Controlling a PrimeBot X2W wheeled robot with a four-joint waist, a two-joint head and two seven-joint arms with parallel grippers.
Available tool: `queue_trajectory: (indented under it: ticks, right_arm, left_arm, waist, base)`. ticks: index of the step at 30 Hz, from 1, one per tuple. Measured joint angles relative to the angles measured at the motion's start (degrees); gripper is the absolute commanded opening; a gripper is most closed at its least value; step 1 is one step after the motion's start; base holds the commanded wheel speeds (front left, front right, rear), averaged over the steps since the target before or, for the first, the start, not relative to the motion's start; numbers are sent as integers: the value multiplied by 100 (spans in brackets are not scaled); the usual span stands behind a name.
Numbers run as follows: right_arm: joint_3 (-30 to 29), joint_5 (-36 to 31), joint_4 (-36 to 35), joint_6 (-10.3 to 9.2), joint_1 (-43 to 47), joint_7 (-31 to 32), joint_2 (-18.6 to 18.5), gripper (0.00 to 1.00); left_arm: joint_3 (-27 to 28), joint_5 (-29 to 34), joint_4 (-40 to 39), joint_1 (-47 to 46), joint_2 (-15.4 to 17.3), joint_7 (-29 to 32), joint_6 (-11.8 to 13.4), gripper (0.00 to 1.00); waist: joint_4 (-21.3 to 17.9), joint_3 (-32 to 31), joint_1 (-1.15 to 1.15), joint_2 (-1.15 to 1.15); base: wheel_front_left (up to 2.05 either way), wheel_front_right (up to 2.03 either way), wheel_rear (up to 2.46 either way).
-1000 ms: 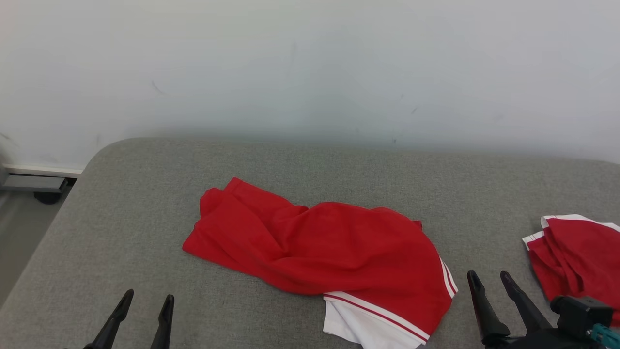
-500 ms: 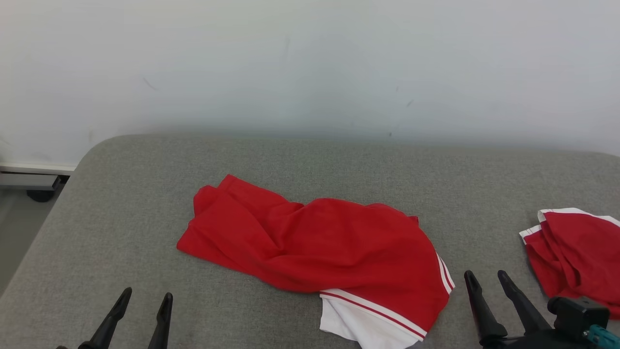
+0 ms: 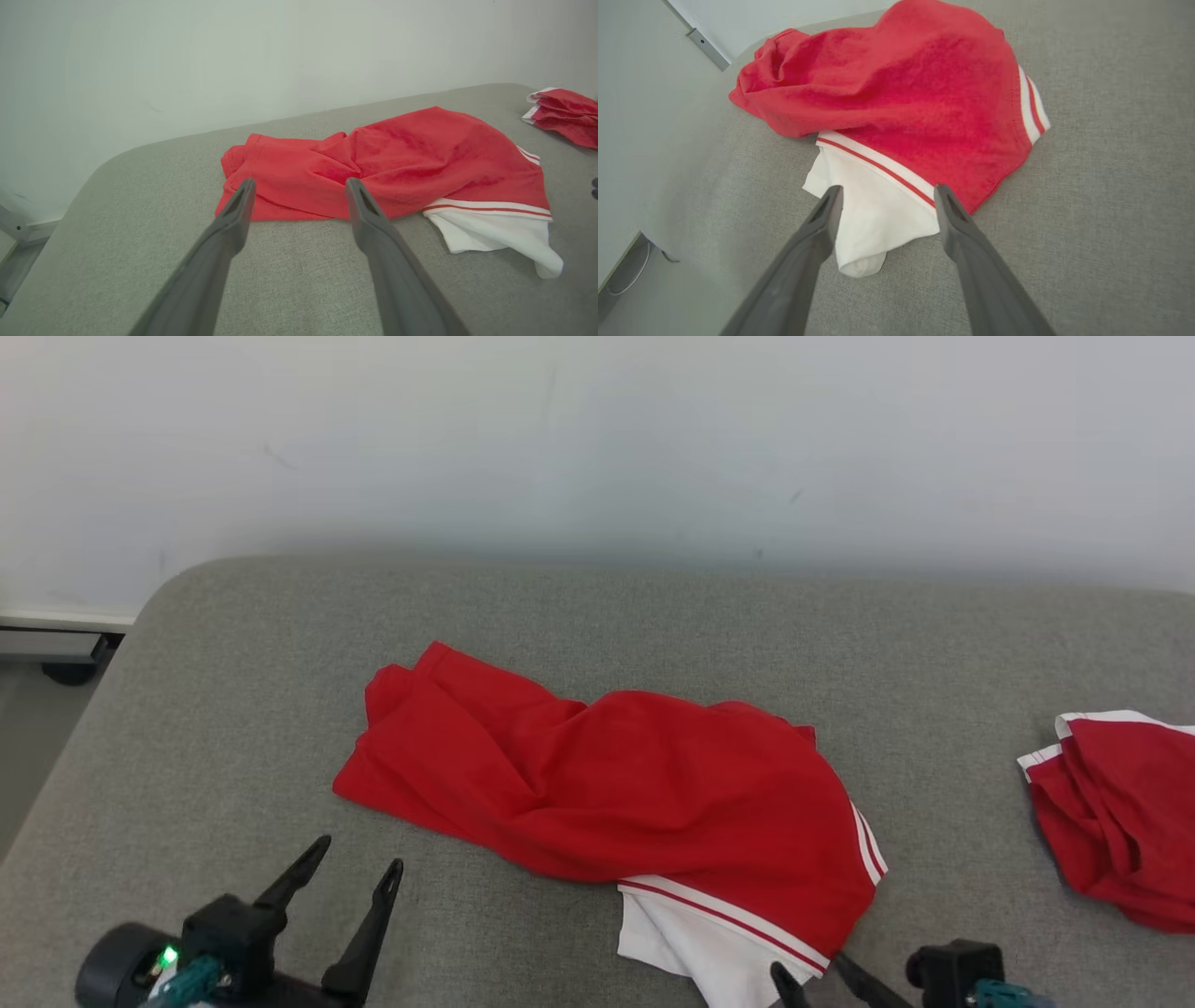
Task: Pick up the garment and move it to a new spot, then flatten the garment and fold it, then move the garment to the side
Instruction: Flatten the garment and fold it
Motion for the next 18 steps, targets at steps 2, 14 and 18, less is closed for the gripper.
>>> queue_trajectory:
  ticks: [2, 14, 18]
  right_arm:
    - [130, -97, -13, -130, -3, 270, 57, 100]
    - [634, -505, -171, -498, -175, 1499, 180, 100]
    - [737, -610, -194, -541, -265, 1695, 183, 100]
  left_arm:
    - [-81, 89, 179, -314, -18, 171, -82, 100]
    - [-248, 207, 1278, -1912, -33, 813, -566, 100]
    - [-241, 216, 1506, -2201, -8, 868, -613, 100]
  waist:
    - [-1, 95, 0, 0]
    - [-155, 726, 1, 0]
    - [-222, 868, 1, 0]
  base:
    - [0, 0, 0]
    - [0, 0, 0]
    - [0, 0, 0]
